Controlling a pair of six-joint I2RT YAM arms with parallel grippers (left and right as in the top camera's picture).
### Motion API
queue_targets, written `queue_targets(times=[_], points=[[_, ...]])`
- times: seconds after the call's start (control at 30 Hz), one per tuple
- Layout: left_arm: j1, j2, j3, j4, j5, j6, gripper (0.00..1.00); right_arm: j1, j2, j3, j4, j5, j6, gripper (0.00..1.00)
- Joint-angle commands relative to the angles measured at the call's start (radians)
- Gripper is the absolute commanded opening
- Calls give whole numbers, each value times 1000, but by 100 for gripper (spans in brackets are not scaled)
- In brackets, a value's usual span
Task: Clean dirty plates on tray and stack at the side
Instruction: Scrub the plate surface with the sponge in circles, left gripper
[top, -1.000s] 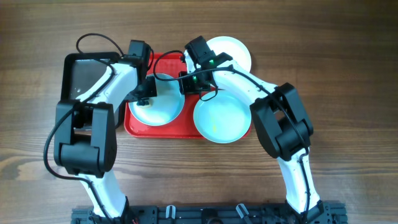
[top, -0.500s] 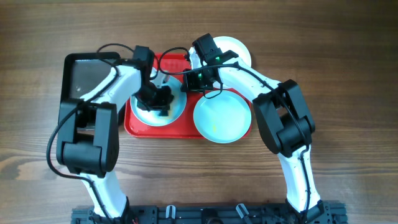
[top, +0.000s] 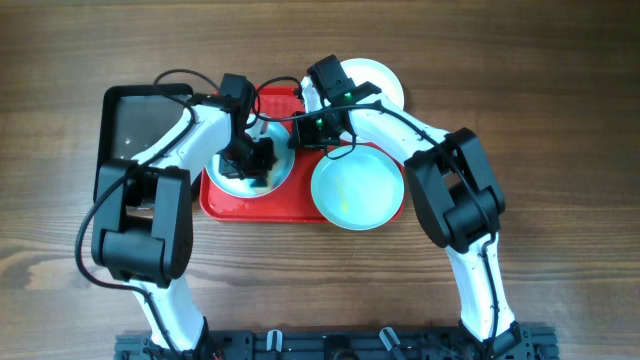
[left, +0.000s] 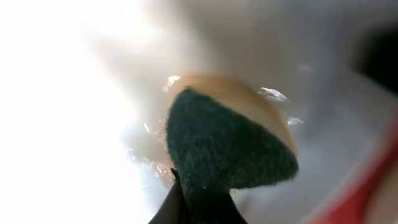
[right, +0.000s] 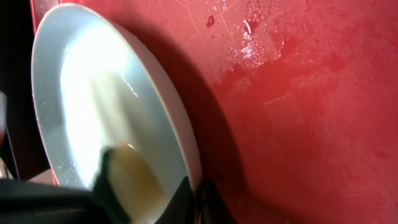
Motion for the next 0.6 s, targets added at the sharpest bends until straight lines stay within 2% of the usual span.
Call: queue_targets(times=[0.0,0.2,0.57], points=[[29,58,-43,-34,-480,-259,4,-8,42,-12,4,5,11,4],[29,58,-43,2,-516,-299,4,-8,42,-12,3,9,11,4],[26,58,-42,261,-498,-286,4,-8,42,-12,-8,9,10,4]])
